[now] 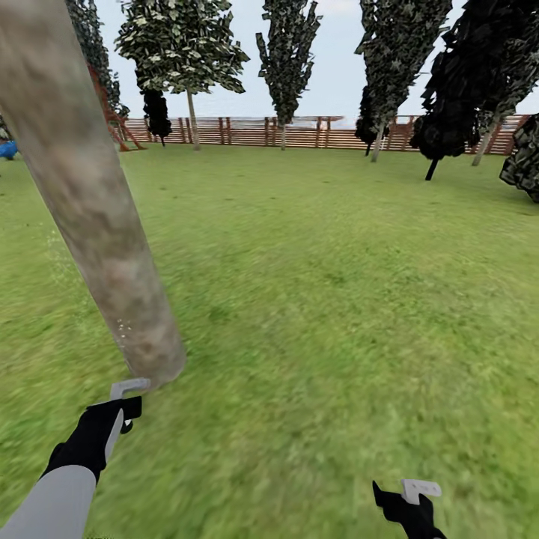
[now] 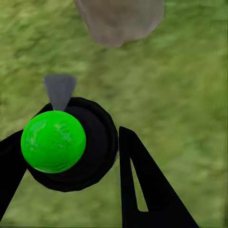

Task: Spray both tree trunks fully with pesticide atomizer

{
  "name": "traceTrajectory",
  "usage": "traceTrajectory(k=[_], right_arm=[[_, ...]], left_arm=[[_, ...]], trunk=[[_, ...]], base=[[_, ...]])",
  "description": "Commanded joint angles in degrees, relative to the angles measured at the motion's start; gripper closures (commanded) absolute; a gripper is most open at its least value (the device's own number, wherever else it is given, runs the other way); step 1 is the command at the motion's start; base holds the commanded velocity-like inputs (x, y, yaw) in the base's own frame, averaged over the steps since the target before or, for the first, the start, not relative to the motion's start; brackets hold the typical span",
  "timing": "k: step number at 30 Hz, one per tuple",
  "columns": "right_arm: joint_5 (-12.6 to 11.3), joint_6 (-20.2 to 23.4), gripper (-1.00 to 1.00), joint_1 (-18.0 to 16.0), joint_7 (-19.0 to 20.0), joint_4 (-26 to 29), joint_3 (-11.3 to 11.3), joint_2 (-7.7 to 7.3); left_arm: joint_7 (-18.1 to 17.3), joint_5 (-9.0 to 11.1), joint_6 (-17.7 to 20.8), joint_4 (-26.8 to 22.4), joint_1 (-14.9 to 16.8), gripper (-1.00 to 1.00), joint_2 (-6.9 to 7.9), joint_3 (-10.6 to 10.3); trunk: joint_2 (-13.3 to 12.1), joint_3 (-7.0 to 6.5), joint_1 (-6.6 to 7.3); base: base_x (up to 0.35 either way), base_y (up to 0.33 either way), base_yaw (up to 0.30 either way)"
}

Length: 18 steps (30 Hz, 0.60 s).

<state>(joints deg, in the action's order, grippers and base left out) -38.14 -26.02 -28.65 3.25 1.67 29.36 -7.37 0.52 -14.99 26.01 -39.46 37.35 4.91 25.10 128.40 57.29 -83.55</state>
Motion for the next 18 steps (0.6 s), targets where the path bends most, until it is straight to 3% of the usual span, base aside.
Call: traceTrajectory(k=[1,4,6,9,11,12,15,17,18], right_arm=[[0.00,0.00,-1.00,0.00,0.00,0.00,0.00,-0.01],[0.00,0.00,-1.00,0.00,0.00,0.00,0.00,-0.01],[0.00,0.00,-1.00,0.00,0.00,0.00,0.00,-0.01],[0.00,0.00,-1.00,0.00,-0.07,-0.02,0.00,-0.01],[0.00,0.00,-1.00,0.00,-0.08,-0.06,-0.05,-0.09],[0.00,0.00,-1.00,0.00,-0.15,-0.08,-0.08,-0.31],[0.00,0.00,-1.00,0.00,-0.17,-0.09,-0.09,-0.38],[-0.03,0.00,-1.00,0.00,-0.18,-0.09,-0.09,-0.48],[-0.04,0.00,-1.00,0.00,-0.18,-0.09,-0.09,-0.51]], left_arm=[[0.02,-0.04,0.00,0.00,0.00,1.00,-0.03,0.02],[1.66,0.12,-0.06,0.00,-0.08,1.00,-0.10,0.17],[1.97,0.26,-0.03,0.00,0.11,1.00,-0.08,-0.85],[1.87,0.49,0.12,0.04,0.58,1.00,-0.07,-6.72],[1.61,0.55,1.25,0.03,0.77,1.00,-0.16,-8.15],[-1.97,0.51,5.58,-0.79,1.43,1.00,0.16,-9.17],[-12.04,-0.65,8.87,-2.39,4.45,1.00,1.90,-10.09],[-14.63,-3.88,11.56,-2.10,7.83,1.00,5.31,-10.17],[-14.95,-4.97,13.40,-2.20,8.84,1.00,6.20,-10.20]], trunk=[[0.00,0.00,0.00],[0.00,0.00,0.00],[0.00,0.00,0.00],[0.00,0.00,0.00],[0.00,0.00,0.00],[0.00,0.00,0.00],[0.00,0.00,0.00],[0.00,0.00,0.00],[0.00,0.00,0.00]], base=[[0.165,-0.244,0.277],[0.057,-0.069,0.276],[0.010,-0.012,0.143],[0.001,-0.002,0.021],[0.000,0.000,0.004],[0.000,0.000,0.000],[0.000,0.000,0.000],[0.000,0.000,0.000],[0.000,0.000,0.000]])
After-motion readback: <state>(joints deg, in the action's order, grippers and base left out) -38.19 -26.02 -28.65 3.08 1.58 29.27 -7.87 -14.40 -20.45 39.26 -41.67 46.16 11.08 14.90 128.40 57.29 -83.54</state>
